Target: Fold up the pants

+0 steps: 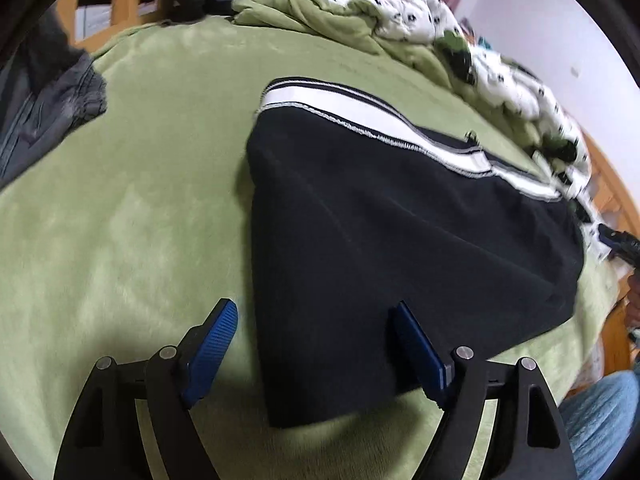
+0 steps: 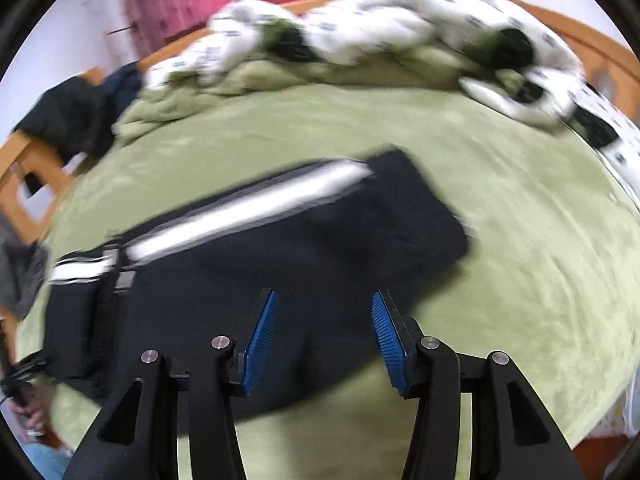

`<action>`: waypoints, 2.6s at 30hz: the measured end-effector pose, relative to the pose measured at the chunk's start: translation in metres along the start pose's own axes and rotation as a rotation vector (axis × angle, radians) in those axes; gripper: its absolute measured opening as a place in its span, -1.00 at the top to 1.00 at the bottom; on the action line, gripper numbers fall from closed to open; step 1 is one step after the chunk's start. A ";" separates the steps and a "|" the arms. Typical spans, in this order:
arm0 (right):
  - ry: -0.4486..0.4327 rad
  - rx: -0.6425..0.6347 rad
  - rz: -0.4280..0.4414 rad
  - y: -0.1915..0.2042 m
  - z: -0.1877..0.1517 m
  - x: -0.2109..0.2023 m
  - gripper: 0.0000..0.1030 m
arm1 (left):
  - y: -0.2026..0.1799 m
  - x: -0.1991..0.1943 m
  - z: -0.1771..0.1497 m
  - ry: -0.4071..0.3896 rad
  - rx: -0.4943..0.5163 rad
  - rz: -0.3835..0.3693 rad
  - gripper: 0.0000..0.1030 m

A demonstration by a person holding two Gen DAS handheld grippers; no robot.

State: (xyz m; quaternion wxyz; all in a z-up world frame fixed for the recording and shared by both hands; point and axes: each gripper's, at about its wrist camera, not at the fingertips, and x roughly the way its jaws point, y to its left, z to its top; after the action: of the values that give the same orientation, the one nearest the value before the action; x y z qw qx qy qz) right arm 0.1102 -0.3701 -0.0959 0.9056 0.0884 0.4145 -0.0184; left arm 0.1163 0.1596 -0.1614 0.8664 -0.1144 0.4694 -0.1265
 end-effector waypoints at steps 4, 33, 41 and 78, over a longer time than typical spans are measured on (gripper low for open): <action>0.040 -0.101 0.124 0.089 -0.001 0.019 0.05 | 0.009 -0.010 -0.004 -0.002 -0.010 0.002 -0.55; 0.099 -0.083 0.305 0.182 -0.039 0.088 -0.18 | 0.047 -0.023 -0.001 -0.087 -0.048 -0.086 -0.55; 0.121 -0.169 0.294 0.212 0.013 0.138 0.66 | 0.042 -0.023 0.001 -0.087 -0.005 -0.091 -0.55; -0.033 -0.300 0.140 0.121 -0.068 -0.020 -0.02 | -0.014 -0.075 0.022 0.065 0.032 -0.018 -0.52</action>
State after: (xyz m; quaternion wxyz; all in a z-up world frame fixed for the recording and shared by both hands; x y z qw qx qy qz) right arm 0.0595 -0.2398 -0.1072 0.9143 -0.0194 0.3906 0.1053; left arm 0.0943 0.1730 -0.0866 0.8511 -0.1005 0.4943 -0.1455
